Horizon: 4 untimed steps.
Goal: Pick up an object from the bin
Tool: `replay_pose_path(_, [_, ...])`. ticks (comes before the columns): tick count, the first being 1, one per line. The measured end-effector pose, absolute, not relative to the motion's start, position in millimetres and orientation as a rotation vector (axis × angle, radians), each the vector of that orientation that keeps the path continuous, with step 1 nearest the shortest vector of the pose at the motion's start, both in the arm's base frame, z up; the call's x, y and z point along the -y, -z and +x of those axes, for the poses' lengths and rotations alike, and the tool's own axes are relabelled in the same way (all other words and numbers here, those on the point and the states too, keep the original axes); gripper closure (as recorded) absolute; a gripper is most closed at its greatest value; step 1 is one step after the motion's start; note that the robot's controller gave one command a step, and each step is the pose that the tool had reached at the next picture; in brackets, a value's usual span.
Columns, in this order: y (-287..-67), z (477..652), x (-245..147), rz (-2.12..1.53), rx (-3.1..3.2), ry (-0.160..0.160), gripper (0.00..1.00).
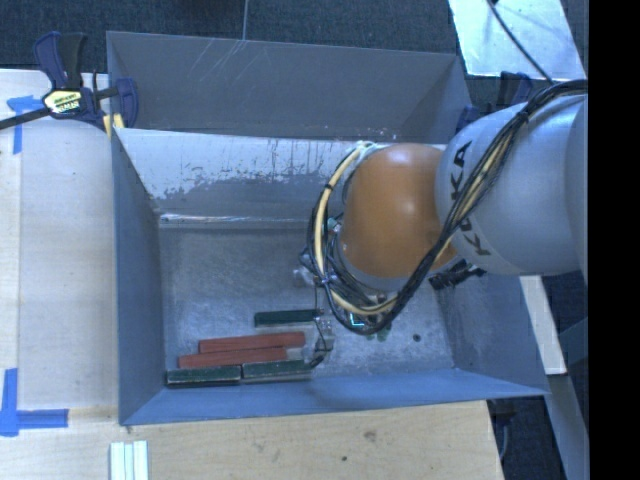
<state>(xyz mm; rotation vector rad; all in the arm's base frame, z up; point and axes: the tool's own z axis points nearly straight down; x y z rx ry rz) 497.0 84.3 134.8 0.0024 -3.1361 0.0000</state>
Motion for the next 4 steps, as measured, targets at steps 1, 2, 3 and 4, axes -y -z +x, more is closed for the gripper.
replay_pose_path(1, [-68.6,497.1,-67.5,-0.194,3.130,0.000,0.00])
replay_pose_path(2, [-72.2,500.1,-67.1,-0.196,3.139,0.001,1.00])
replay_pose_path(3, [-82.6,487.8,-91.4,-0.177,3.138,0.000,1.00])
replay_pose_path(4, [-120.0,490.7,-166.8,-0.109,3.147,0.009,1.00])
